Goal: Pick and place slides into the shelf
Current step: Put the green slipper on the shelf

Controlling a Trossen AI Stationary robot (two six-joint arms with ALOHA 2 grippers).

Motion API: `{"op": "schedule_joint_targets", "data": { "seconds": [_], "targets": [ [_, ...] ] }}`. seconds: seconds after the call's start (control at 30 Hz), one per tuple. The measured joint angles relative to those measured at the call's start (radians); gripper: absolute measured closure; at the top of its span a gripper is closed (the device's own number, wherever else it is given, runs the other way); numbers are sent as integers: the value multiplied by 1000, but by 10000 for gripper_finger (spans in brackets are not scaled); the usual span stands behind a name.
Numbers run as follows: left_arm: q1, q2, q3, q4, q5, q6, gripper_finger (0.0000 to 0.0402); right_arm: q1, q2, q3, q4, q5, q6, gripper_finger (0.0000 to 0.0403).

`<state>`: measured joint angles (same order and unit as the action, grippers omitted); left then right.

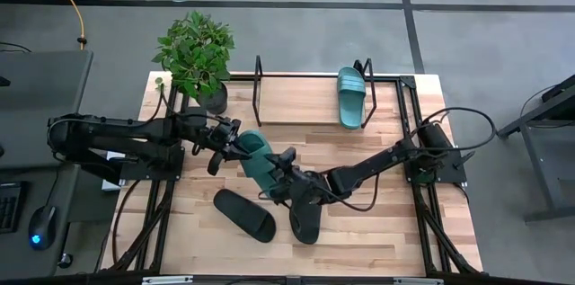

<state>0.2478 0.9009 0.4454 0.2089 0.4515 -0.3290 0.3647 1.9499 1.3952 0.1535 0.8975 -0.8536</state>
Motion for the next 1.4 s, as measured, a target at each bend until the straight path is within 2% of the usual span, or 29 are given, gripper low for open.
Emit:
{"op": "schedule_joint_targets", "data": {
  "seconds": [0.13,0.43,0.83,1.07,1.4],
  "targets": [
    [0,0,0,0,0,0,385,-5,0,0,-2,0,27,184],
    [0,0,0,-2,0,-1,385,-4,0,0,-5,-5,53,276],
    [1,0,0,-3,0,7,385,-3,0,0,-6,-7,115,342],
    [1,0,0,-4,0,18,385,-3,0,0,-8,-7,121,394],
    [0,0,0,-28,-15,72,384,-2,0,0,-14,-12,125,400]
  ]
}}
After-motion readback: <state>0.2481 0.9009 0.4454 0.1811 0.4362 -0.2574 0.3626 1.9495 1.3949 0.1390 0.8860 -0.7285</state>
